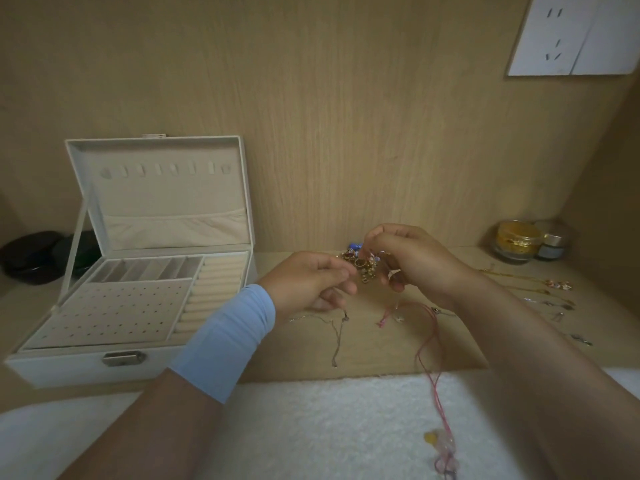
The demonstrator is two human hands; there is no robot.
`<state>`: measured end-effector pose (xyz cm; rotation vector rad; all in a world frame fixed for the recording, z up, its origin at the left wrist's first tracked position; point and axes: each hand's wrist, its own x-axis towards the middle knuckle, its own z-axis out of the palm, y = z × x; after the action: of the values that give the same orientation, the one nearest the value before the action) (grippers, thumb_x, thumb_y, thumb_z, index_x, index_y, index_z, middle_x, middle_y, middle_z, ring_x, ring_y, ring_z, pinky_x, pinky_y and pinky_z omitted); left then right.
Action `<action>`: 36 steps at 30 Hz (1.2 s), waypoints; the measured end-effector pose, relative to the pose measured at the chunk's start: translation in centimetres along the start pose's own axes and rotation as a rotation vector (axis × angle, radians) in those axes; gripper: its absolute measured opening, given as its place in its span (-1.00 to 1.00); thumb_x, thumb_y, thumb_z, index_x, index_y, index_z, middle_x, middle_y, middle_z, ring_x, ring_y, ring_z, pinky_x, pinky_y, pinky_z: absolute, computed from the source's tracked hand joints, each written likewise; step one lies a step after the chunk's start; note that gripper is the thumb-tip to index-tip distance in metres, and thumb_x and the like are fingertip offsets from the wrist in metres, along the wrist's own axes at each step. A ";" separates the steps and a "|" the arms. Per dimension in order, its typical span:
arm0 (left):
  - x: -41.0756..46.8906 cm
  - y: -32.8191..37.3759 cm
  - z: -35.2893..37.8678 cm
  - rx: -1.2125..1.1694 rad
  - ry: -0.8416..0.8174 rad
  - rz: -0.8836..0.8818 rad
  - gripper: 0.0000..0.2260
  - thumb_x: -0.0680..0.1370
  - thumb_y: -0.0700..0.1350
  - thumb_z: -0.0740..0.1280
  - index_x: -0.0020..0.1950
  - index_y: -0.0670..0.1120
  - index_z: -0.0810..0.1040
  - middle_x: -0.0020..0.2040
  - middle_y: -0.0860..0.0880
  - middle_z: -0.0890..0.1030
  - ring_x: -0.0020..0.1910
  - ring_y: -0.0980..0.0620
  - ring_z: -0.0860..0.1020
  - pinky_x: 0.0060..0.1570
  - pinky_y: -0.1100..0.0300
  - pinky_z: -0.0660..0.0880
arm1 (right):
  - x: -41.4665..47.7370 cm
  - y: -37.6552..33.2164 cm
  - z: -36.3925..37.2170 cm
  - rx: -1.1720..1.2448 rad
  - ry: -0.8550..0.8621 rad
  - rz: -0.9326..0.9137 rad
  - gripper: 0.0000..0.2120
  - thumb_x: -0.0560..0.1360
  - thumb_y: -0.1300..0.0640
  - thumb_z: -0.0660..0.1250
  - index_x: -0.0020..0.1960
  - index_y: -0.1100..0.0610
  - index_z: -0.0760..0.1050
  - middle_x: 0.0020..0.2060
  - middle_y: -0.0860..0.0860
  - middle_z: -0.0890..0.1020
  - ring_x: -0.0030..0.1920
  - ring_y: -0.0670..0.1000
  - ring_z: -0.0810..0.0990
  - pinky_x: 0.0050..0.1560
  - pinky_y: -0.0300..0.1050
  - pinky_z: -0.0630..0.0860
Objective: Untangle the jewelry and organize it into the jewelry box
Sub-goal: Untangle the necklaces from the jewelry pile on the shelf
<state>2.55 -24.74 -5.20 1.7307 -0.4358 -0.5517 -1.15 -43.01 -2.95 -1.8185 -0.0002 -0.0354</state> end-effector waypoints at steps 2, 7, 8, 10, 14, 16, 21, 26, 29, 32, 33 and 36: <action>0.2 0.0 0.1 -0.027 0.054 0.047 -0.86 0.58 -0.14 0.36 0.13 -0.03 0.59 -0.06 -0.01 0.68 -0.08 0.05 0.63 -0.02 0.10 0.59 | 0.0 0.2 0.0 -0.034 -0.042 -0.023 -0.87 0.55 0.16 0.32 -0.15 0.10 0.59 -0.31 0.05 0.57 -0.46 -0.01 0.42 -0.49 -0.21 0.26; -0.1 0.3 0.1 0.059 0.067 0.116 -0.90 0.56 -0.11 0.38 0.05 0.00 0.65 -0.07 0.00 0.73 -0.15 0.04 0.66 0.03 0.09 0.58 | 0.0 0.4 -0.2 -0.126 -0.096 -0.076 -0.89 0.55 0.06 0.41 -0.09 0.07 0.68 -0.34 0.01 0.61 -0.45 -0.05 0.42 -0.51 -0.22 0.32; -0.2 0.4 -0.1 0.090 0.107 0.132 -0.91 0.57 -0.11 0.38 0.00 -0.01 0.67 -0.12 0.01 0.73 -0.20 0.05 0.63 -0.03 0.11 0.58 | 0.0 0.5 -0.2 -0.135 -0.103 -0.084 -0.89 0.54 0.08 0.41 -0.08 0.08 0.69 -0.35 0.02 0.59 -0.46 -0.05 0.42 -0.52 -0.22 0.34; -0.3 0.5 -0.6 0.110 0.163 0.141 -0.89 0.58 -0.12 0.35 -0.04 -0.03 0.69 -0.18 0.03 0.71 -0.27 0.08 0.59 -0.16 0.23 0.55 | 0.0 0.5 -0.3 -0.160 -0.110 -0.075 -0.90 0.54 0.09 0.43 -0.08 0.09 0.69 -0.38 0.02 0.56 -0.47 -0.05 0.43 -0.52 -0.21 0.37; -0.6 1.4 -1.8 0.028 0.293 0.161 -0.86 0.61 -0.16 0.31 -0.03 -0.07 0.67 -0.26 0.05 0.67 -0.33 0.10 0.56 -0.27 0.32 0.51 | -0.1 0.9 -0.9 -0.206 -0.193 0.015 -0.89 0.52 0.08 0.45 -0.15 0.09 0.66 -0.31 0.05 0.56 -0.48 -0.03 0.45 -0.47 -0.20 0.39; -0.7 1.9 -2.2 -0.101 0.352 0.202 -0.86 0.61 -0.17 0.30 -0.02 -0.13 0.66 -0.20 0.00 0.67 -0.28 0.07 0.59 -0.18 0.24 0.59 | -0.2 1.1 -1.1 -0.194 -0.239 0.053 -0.87 0.55 0.10 0.42 -0.15 0.10 0.63 -0.29 0.03 0.59 -0.48 -0.03 0.47 -0.45 -0.19 0.40; -1.2 3.1 -2.3 -0.496 0.265 0.267 -0.85 0.65 -0.17 0.22 -0.03 -0.15 0.56 -0.07 -0.09 0.69 -0.11 -0.04 0.68 -0.02 0.08 0.63 | -0.2 1.5 -1.6 -0.203 -0.265 0.075 -0.82 0.61 0.09 0.33 -0.08 0.11 0.68 -0.36 0.02 0.55 -0.41 -0.01 0.45 -0.31 -0.15 0.46; -1.4 2.9 -2.1 -0.080 0.391 0.294 -0.85 0.61 -0.15 0.30 -0.06 -0.08 0.65 -0.26 0.02 0.69 -0.35 0.03 0.62 -0.19 0.14 0.60 | -1.5 1.3 -3.7 -0.230 -0.219 0.052 -0.79 0.61 0.08 0.31 -0.01 0.13 0.69 -0.42 -0.02 0.44 -0.39 0.01 0.34 -0.36 -0.15 0.28; -1.0 2.8 -1.6 0.156 0.333 0.271 -0.87 0.59 -0.18 0.32 -0.08 -0.05 0.66 -0.30 0.03 0.68 -0.43 0.08 0.56 -0.28 0.20 0.54 | -3.0 1.3 -6.8 -0.269 -0.130 0.103 -0.86 0.60 0.20 0.33 -0.05 0.13 0.67 -0.42 0.00 0.50 -0.45 -0.02 0.37 -0.40 -0.17 0.27; 0.0 3.0 0.5 0.292 0.205 0.223 -0.88 0.59 -0.18 0.34 -0.09 -0.05 0.65 -0.29 0.02 0.70 -0.39 0.00 0.59 -0.29 0.19 0.50 | -4.9 1.9 -10.8 -0.381 -0.059 0.156 -0.89 0.58 0.28 0.34 -0.05 0.20 0.64 -0.41 0.03 0.58 -0.45 -0.01 0.44 -0.41 -0.22 0.37; 0.5 3.1 1.4 0.338 0.154 0.209 -0.89 0.58 -0.17 0.35 -0.10 -0.05 0.66 -0.28 0.02 0.70 -0.35 -0.04 0.61 -0.25 0.16 0.52 | -5.7 2.1 -12.0 -0.425 -0.046 0.174 -0.90 0.57 0.27 0.35 -0.06 0.21 0.64 -0.41 0.01 0.60 -0.45 -0.02 0.45 -0.41 -0.22 0.39; 1.7 3.3 4.8 0.454 -0.006 0.176 -0.91 0.58 -0.17 0.34 -0.05 -0.06 0.64 -0.24 0.00 0.72 -0.32 -0.10 0.63 -0.14 -0.01 0.57 | -8.2 3.3 -15.4 -0.557 -0.020 0.248 -0.88 0.54 0.23 0.37 -0.13 0.24 0.63 -0.42 0.03 0.60 -0.47 -0.02 0.48 -0.41 -0.23 0.41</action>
<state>1.18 -30.25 -3.12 2.0948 -0.7529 -0.3463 -9.61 -58.62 -2.55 -2.3620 0.2418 0.1744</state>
